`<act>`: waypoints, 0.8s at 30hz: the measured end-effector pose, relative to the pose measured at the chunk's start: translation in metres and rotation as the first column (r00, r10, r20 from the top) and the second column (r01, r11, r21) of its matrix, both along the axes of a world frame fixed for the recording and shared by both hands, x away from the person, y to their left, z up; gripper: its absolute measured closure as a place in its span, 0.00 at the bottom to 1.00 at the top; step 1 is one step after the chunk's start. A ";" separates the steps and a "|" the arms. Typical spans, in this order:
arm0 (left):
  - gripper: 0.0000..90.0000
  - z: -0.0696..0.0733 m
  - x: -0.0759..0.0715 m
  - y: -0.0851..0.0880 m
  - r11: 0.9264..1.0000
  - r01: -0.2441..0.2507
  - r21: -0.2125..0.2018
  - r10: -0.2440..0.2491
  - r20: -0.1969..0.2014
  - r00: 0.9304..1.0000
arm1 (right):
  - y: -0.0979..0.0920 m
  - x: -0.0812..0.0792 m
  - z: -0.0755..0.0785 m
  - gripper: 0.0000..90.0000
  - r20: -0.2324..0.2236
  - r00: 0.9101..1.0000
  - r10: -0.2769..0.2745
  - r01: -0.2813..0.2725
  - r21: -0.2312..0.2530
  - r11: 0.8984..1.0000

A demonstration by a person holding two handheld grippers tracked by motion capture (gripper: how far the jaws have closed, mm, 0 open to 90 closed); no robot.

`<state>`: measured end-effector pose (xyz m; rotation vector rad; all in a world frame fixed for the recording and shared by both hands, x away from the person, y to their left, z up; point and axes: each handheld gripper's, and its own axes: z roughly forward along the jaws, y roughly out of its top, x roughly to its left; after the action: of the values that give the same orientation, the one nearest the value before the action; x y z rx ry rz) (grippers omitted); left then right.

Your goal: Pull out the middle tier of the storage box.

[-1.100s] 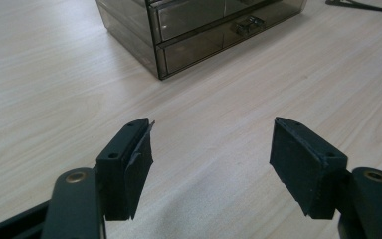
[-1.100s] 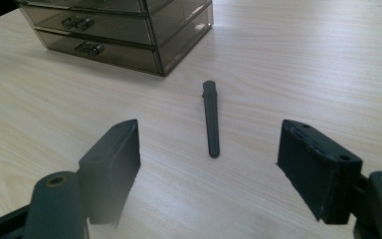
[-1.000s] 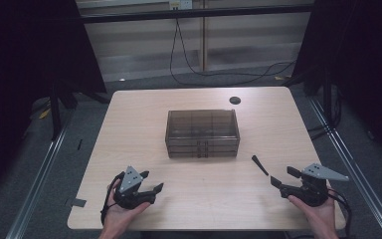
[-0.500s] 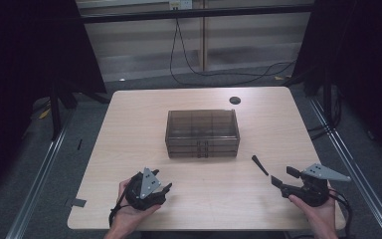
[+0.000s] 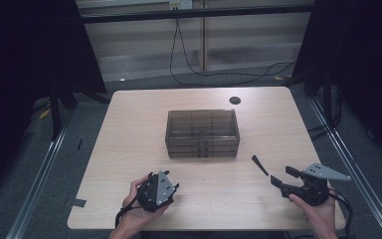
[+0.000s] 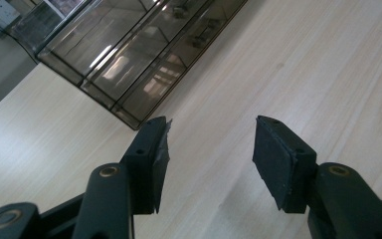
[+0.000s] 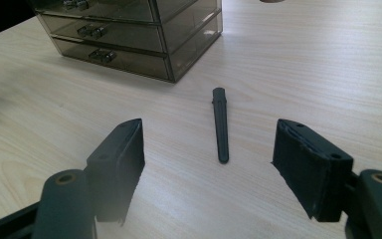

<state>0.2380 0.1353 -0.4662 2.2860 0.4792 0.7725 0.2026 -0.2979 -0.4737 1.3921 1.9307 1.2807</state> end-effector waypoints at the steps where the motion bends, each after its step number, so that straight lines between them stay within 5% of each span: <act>1: 0.53 0.000 0.000 -0.002 1.000 0.002 0.004 -0.002 0.015 1.000 | 0.000 0.000 0.000 0.32 0.001 1.000 -0.003 0.003 -0.002 1.000; 11: 0.55 0.002 0.003 -0.015 0.999 0.032 0.039 -0.033 0.027 0.999 | 0.000 -0.001 0.001 0.33 -0.009 1.000 0.018 -0.018 0.011 1.000; 17: 0.58 0.003 0.005 -0.023 0.996 0.045 0.082 -0.052 0.084 0.995 | 0.000 -0.001 0.001 0.33 -0.003 1.000 0.020 -0.020 0.010 1.000; 24: 0.60 0.003 0.009 -0.026 0.995 0.004 0.104 -0.018 0.131 0.991 | 0.000 -0.001 0.002 0.33 -0.001 1.000 0.017 -0.017 0.014 1.000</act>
<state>0.2473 0.1097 -0.4634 2.3116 0.3729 0.9559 0.2013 -0.2978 -0.4721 1.3865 1.9419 1.3039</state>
